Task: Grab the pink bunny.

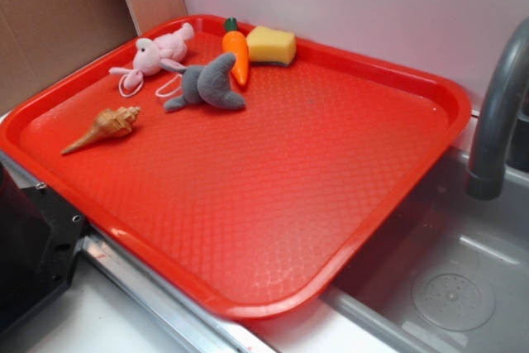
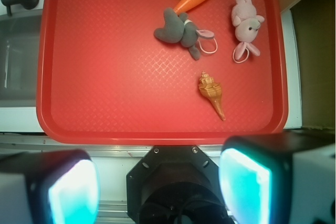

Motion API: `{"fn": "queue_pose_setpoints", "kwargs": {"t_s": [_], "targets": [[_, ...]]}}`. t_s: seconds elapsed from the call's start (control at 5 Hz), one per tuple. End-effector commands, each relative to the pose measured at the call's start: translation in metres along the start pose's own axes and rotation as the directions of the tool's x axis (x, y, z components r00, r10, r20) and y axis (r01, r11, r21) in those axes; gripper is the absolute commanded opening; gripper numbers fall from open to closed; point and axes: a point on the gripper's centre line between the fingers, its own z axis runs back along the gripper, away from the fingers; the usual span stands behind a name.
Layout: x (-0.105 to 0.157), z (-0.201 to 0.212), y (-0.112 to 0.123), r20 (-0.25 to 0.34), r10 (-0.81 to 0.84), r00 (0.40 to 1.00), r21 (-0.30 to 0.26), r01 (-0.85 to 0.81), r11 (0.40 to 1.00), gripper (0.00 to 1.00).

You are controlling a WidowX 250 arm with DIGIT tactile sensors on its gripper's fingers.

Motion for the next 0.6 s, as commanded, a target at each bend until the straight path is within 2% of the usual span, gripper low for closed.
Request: {"fn": "queue_pose_setpoints", "kwargs": {"t_s": [0.0, 0.2, 0.4], "targets": [[0.0, 0.0, 0.0, 0.0, 0.0, 1.0, 0.0, 0.0, 1.0, 1.0], [0.014, -0.01, 0.014, 0.01, 0.015, 1.0, -0.015, -0.015, 1.0, 1.0], [0.024, -0.026, 0.038, 0.054, 0.054, 0.997, -0.008, -0.054, 0.999, 1.0]]}}
